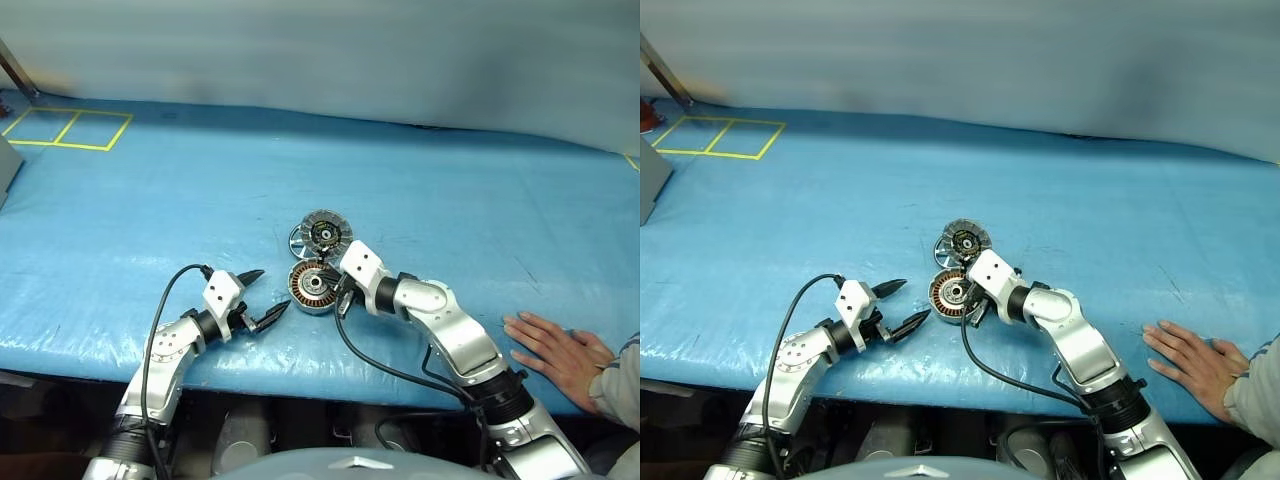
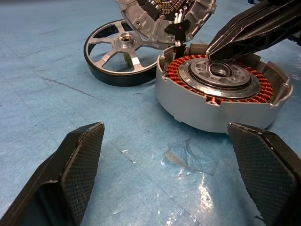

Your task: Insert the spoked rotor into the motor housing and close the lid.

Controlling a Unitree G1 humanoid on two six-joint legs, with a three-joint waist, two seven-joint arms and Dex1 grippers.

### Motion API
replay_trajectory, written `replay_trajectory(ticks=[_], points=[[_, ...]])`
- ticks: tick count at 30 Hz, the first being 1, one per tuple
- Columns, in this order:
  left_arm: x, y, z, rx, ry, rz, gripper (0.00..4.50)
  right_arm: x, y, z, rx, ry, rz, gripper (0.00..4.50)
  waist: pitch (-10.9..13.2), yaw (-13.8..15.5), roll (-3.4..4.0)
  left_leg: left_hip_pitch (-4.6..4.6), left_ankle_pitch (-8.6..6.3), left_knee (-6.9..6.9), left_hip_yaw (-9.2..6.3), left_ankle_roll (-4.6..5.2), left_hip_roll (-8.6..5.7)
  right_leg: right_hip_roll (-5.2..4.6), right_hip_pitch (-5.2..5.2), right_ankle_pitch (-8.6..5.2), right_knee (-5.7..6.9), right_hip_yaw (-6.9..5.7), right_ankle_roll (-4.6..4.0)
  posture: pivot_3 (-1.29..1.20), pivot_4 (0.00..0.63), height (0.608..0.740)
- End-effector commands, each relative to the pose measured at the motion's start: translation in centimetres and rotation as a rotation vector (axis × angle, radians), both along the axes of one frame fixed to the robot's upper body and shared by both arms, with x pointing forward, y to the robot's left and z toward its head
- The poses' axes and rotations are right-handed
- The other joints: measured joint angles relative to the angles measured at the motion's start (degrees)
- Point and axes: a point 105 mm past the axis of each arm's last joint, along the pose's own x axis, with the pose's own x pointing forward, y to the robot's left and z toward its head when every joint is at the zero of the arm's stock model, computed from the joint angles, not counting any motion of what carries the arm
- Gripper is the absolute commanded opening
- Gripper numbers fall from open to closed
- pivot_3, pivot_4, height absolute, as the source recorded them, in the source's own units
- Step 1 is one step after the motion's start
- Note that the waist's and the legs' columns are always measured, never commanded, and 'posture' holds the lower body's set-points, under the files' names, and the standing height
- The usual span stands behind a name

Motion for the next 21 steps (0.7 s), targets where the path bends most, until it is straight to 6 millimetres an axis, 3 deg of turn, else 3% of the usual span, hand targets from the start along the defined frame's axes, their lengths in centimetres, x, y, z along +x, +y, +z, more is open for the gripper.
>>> replay_trajectory(ticks=[1,14,21], points=[[0.1,0.0,0.6,-0.007,-0.033,0.001,4.50,-0.3,0.3,-0.3,0.000,0.010,0.006,0.01,0.00,-0.02,0.00,0.01,0.00,0.00,0.00,0.00,0.00,0.00,0.00,0.00,0.00,0.00,0.00,0.00,0.150,0.740],[0.1,0.1,0.5,-0.004,-0.031,0.005,4.50,-1.0,1.5,1.7,0.116,0.016,0.061,0.01,0.00,-0.03,0.00,0.00,0.00,-0.03,0.00,-0.01,0.01,0.03,0.00,-0.01,0.01,0.00,-0.02,0.00,0.150,0.740],[0.2,0.1,0.5,-0.002,-0.031,0.005,4.50,-1.5,1.6,1.2,0.108,0.044,0.077,0.01,0.00,0.05,0.00,0.00,-0.01,-0.01,0.00,-0.01,0.01,0.00,0.00,-0.01,0.01,-0.01,-0.02,0.00,0.150,0.740]])
